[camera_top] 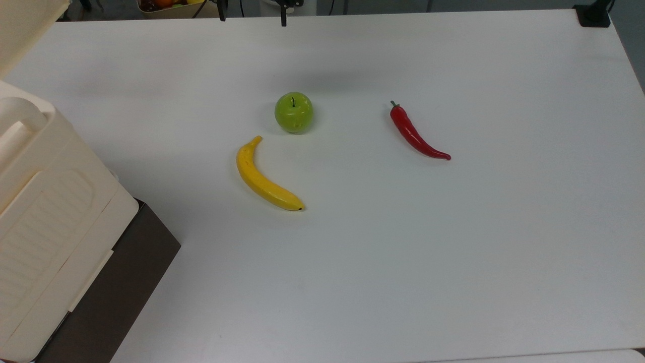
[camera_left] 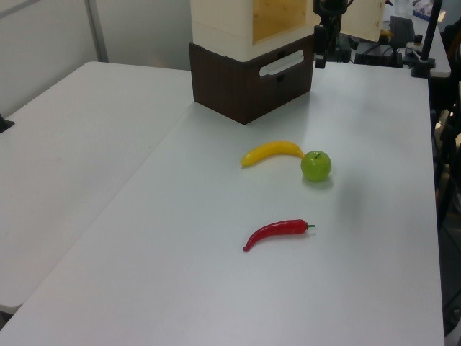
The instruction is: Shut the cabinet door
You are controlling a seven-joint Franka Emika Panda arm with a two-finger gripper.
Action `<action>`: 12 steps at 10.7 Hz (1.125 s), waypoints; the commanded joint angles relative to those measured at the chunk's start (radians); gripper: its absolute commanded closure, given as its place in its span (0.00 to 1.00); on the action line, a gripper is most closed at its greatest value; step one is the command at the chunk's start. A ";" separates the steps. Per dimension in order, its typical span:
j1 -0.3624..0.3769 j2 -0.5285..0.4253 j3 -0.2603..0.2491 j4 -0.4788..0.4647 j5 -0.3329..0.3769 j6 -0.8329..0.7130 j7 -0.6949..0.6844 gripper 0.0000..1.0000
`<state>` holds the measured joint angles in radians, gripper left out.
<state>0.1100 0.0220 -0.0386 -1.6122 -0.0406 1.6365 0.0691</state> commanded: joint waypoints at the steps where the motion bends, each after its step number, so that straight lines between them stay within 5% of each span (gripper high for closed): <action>1: 0.007 -0.024 -0.012 -0.031 -0.012 0.003 0.012 0.00; 7: 0.005 -0.022 -0.012 -0.017 -0.012 -0.003 0.009 0.00; 8: 0.005 -0.022 -0.012 -0.017 -0.012 -0.003 0.008 0.07; 10: 0.005 -0.022 -0.012 -0.017 -0.012 -0.003 -0.003 0.66; 12: 0.004 -0.022 -0.012 -0.017 -0.009 -0.004 -0.022 1.00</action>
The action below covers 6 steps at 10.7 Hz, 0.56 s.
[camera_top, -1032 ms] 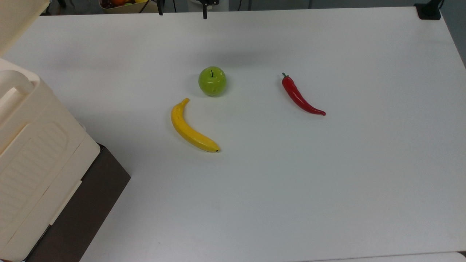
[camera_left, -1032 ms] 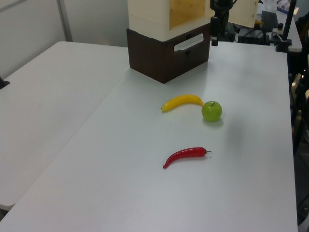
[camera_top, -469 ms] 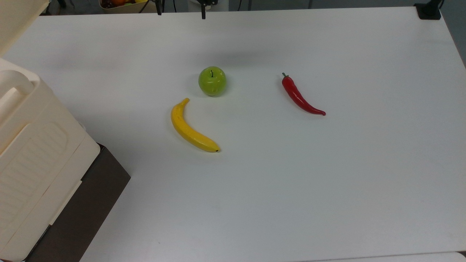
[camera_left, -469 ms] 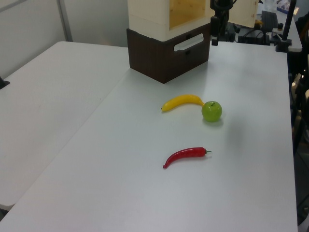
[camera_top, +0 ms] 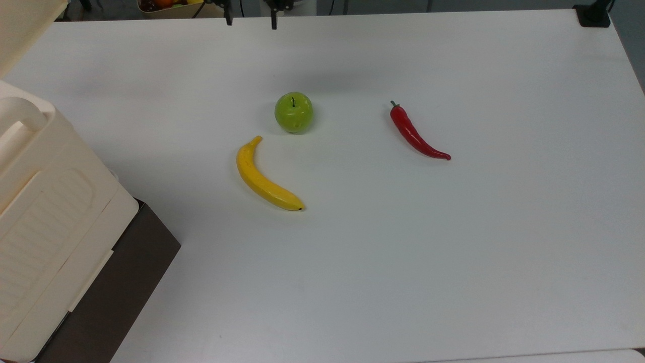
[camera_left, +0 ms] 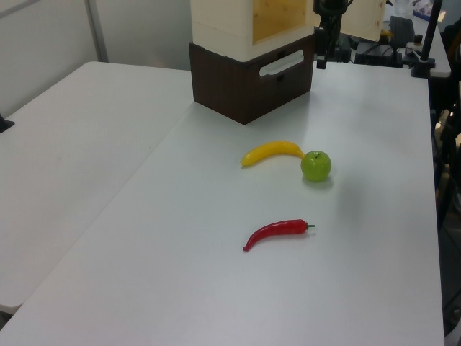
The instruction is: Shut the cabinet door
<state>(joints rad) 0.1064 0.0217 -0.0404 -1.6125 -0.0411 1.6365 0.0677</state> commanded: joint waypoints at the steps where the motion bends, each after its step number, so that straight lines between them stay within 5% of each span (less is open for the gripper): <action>1: 0.003 -0.022 -0.010 -0.017 -0.008 -0.004 -0.020 1.00; 6: -0.008 -0.022 -0.012 -0.007 -0.016 -0.001 -0.040 1.00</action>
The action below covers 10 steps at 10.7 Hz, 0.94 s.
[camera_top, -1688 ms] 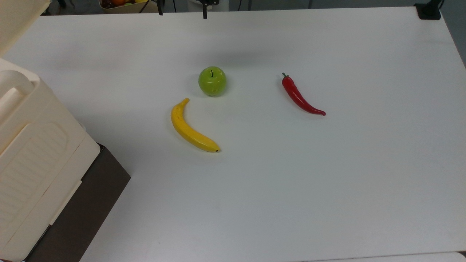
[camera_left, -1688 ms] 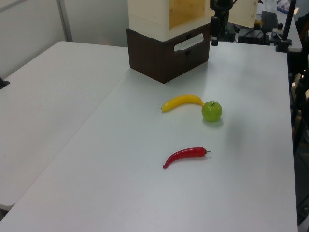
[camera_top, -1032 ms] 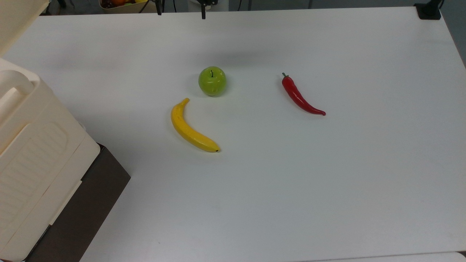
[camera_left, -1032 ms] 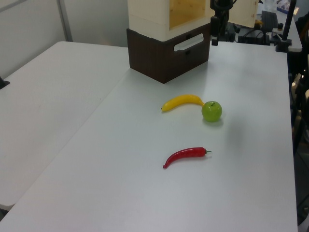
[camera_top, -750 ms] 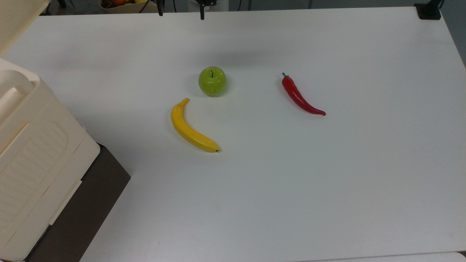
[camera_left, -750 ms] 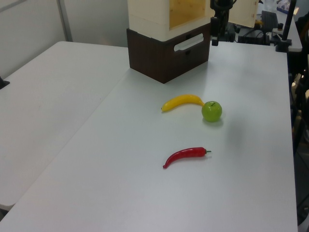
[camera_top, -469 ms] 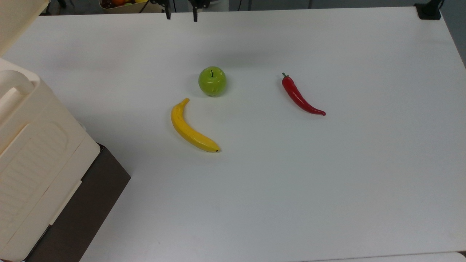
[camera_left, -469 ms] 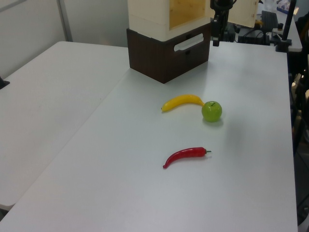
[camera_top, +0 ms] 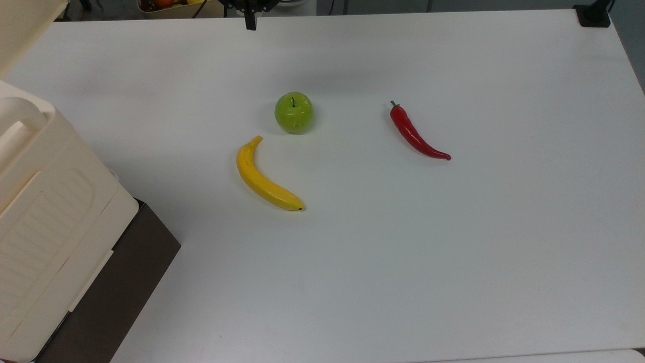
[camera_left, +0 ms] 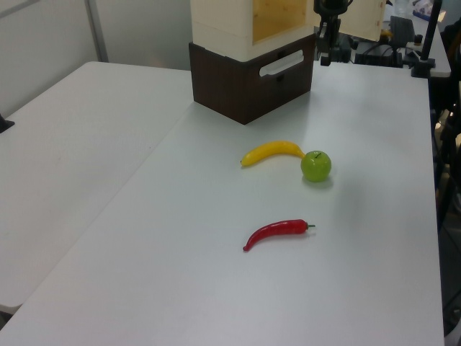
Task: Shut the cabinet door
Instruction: 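Move the gripper toward the open cream cabinet door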
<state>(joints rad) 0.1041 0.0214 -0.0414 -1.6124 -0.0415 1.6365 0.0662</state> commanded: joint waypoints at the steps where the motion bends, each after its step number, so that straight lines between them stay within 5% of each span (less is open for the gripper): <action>1: -0.027 -0.014 -0.011 0.034 -0.017 -0.007 -0.054 1.00; 8: -0.222 -0.006 -0.015 0.187 -0.006 0.058 -0.075 1.00; 10: -0.248 -0.008 -0.050 0.193 -0.006 0.106 -0.086 1.00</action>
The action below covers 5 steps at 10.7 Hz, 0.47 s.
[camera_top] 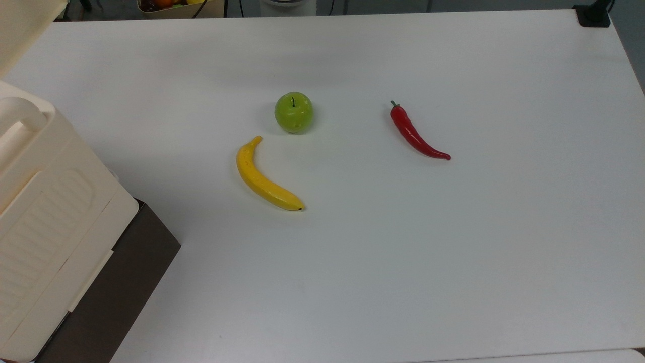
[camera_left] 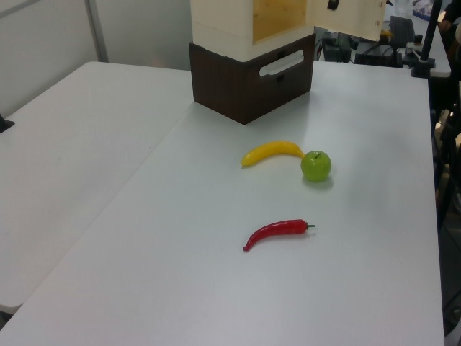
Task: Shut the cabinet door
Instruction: 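Move the gripper toward the open cream cabinet door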
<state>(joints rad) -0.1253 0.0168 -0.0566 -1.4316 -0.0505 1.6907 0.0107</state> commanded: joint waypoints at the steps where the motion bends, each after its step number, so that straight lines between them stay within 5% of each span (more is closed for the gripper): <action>1: -0.019 -0.001 -0.072 0.031 0.006 0.061 -0.046 1.00; 5: -0.078 -0.003 -0.141 0.051 0.027 0.127 -0.110 1.00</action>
<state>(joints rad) -0.1627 0.0161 -0.1829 -1.3896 -0.0484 1.7772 -0.0502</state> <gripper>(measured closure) 0.991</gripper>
